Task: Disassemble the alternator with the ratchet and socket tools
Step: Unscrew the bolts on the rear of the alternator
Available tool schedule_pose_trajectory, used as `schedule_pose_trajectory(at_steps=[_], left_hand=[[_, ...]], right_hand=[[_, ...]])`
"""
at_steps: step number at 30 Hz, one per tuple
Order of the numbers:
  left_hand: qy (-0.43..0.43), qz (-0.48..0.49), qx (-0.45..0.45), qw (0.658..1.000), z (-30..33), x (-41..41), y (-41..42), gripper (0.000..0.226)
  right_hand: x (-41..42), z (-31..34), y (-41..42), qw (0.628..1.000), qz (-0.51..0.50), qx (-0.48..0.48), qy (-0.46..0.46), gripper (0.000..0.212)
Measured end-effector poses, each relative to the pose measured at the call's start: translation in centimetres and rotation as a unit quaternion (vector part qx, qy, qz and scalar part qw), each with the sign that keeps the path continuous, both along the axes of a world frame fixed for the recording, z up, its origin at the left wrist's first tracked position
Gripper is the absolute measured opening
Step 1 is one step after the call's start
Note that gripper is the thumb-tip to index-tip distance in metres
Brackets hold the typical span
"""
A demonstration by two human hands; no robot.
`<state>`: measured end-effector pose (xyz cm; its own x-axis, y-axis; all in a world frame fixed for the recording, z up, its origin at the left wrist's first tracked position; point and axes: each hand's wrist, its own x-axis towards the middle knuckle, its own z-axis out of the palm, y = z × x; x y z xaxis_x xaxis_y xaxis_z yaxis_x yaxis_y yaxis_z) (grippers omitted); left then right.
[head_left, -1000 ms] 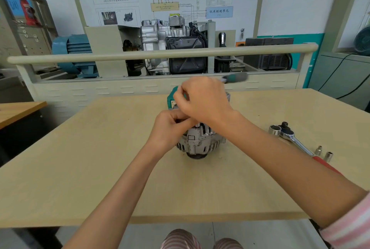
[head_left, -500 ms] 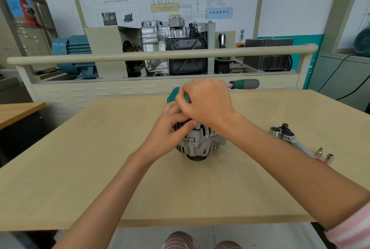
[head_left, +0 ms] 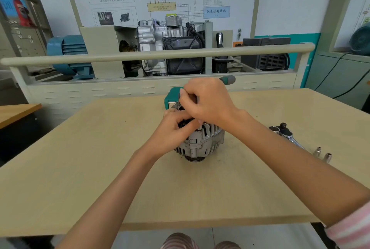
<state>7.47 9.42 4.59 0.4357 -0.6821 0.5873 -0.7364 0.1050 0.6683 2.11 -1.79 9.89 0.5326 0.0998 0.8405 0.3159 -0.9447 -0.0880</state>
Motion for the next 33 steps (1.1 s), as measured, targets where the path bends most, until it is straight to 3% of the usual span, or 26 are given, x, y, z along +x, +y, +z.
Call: schedule_pose_trajectory(at_steps=[3,5,8,10,11,13,15,18,20,25,27,29,31,33], left_hand=[[0.056,-0.006,0.003,0.998,0.0,0.2,0.0,0.029],[0.079,0.002,-0.006,0.997,-0.2,0.3,0.0,0.031],[0.096,0.025,-0.009,0.995,-0.5,0.3,-0.3,0.034],[0.097,0.046,-0.021,0.994,-0.7,0.0,-0.7,0.046],[0.095,0.056,-0.021,0.994,-0.8,-0.1,-0.8,0.042],[0.096,0.056,-0.013,0.994,-0.8,-0.2,-0.9,0.024],[0.110,0.041,-0.004,0.993,-0.7,-0.1,-0.7,0.030],[0.111,0.019,0.012,0.994,-0.3,0.0,-0.2,0.034],[0.108,0.012,0.018,0.994,0.0,-0.2,0.0,0.033],[0.119,0.009,0.006,0.993,0.3,-0.3,0.3,0.029],[0.125,0.009,0.004,0.992,0.2,-0.2,0.3,0.020],[0.130,0.019,0.000,0.991,0.0,-0.1,0.1,0.020],[0.118,0.034,-0.005,0.992,-0.3,-0.2,-0.2,0.022],[0.105,0.045,-0.006,0.993,-0.5,-0.2,-0.4,0.025]], right_hand=[[-0.2,0.0,0.4,1.000,-0.002,-0.004,0.014,0.032],[-0.3,-0.2,1.1,0.996,-0.085,-0.038,-0.004,0.031],[-0.1,-0.3,2.2,0.954,-0.276,-0.107,0.042,0.036],[0.0,0.0,2.3,0.935,-0.331,-0.114,0.057,0.041],[0.0,0.2,2.3,0.934,-0.333,-0.113,0.060,0.041],[-0.1,0.2,2.0,0.944,-0.304,-0.111,0.057,0.035],[-0.3,0.0,1.6,0.968,-0.229,-0.095,0.033,0.030],[-0.3,-0.1,0.8,0.999,-0.041,0.010,0.017,0.033],[0.1,-0.1,0.7,0.996,0.058,0.062,0.018,0.035],[0.6,-0.2,1.1,0.992,0.092,0.087,0.007,0.036],[0.4,-0.5,1.2,0.997,0.050,0.049,-0.028,0.035],[0.3,-0.6,1.7,0.996,-0.081,-0.016,-0.045,0.032],[0.4,-0.5,2.2,0.959,-0.267,-0.092,0.016,0.032],[0.5,-0.3,2.4,0.926,-0.357,-0.110,0.058,0.035]])
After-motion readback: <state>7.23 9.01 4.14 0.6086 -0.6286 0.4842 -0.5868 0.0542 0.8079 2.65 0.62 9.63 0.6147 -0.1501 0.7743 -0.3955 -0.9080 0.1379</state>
